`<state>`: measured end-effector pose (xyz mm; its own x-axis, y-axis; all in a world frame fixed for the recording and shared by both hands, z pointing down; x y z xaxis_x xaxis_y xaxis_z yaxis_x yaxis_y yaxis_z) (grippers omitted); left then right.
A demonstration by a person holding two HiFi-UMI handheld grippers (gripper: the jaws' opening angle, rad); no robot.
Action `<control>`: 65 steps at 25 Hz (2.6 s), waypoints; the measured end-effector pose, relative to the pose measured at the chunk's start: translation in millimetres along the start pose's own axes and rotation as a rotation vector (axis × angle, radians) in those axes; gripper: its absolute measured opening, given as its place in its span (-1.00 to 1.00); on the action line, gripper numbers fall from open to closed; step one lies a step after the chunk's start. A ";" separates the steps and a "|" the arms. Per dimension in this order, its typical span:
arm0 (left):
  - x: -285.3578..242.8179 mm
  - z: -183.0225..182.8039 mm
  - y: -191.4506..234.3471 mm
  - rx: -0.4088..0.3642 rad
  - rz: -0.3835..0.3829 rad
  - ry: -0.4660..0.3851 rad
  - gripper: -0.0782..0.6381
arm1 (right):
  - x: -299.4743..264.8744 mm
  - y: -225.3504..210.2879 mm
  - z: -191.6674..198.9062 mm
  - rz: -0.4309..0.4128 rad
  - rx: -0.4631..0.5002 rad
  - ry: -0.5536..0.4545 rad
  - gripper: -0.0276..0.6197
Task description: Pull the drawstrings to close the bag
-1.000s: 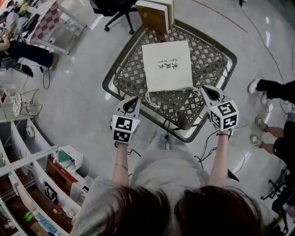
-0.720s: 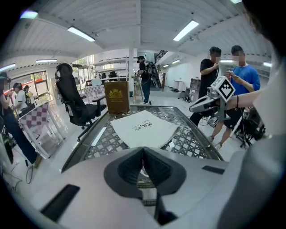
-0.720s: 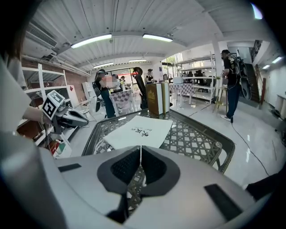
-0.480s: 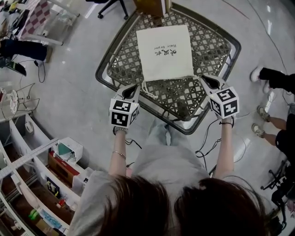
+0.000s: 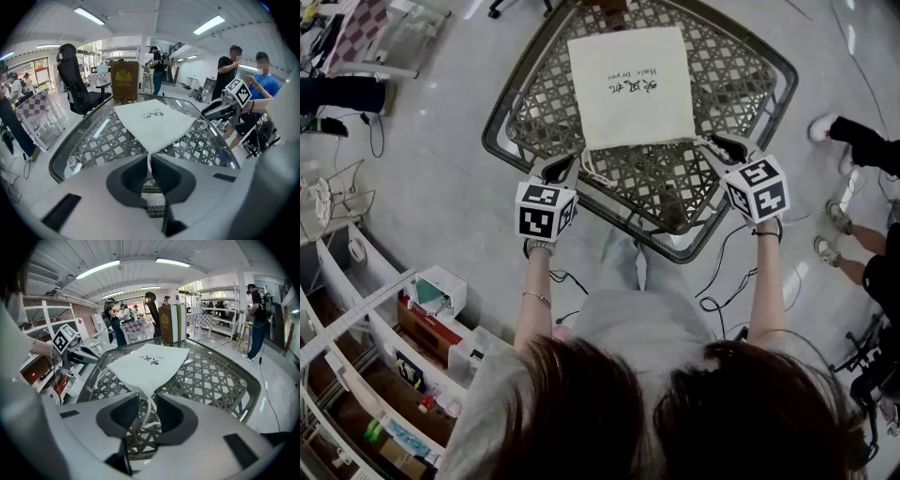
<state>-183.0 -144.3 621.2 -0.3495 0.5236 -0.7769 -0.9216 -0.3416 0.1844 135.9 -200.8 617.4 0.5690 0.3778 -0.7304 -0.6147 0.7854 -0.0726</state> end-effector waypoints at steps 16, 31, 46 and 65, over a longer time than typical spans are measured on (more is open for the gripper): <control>-42.9 15.5 -0.9 0.047 0.048 0.093 -0.34 | -25.9 -1.5 12.5 -0.049 0.029 0.078 -0.32; -57.9 16.2 -0.2 0.046 -0.031 0.144 -0.49 | -39.4 -2.9 15.0 -0.061 0.053 0.118 -0.30; -61.0 14.8 -4.3 -0.068 -0.035 0.180 -0.58 | -42.4 0.4 16.7 -0.014 0.142 0.213 -0.74; -63.2 13.7 -7.3 -0.052 -0.054 0.214 -0.70 | -40.7 2.4 15.4 0.023 0.170 0.231 -0.82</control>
<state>-156.5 -164.3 677.2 -0.2512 0.3669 -0.8957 -0.9261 -0.3602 0.1122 119.7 -206.7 657.4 0.4046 0.2898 -0.8673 -0.5144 0.8563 0.0462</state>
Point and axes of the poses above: the fingertips, and each gripper's own axes: x backward along the fingers, y to its left, z out of its underside, the point moved 7 cm from there along x, backward along the fingers, and after that the axes turned 7 degrees about x, right-handed, at the moved point
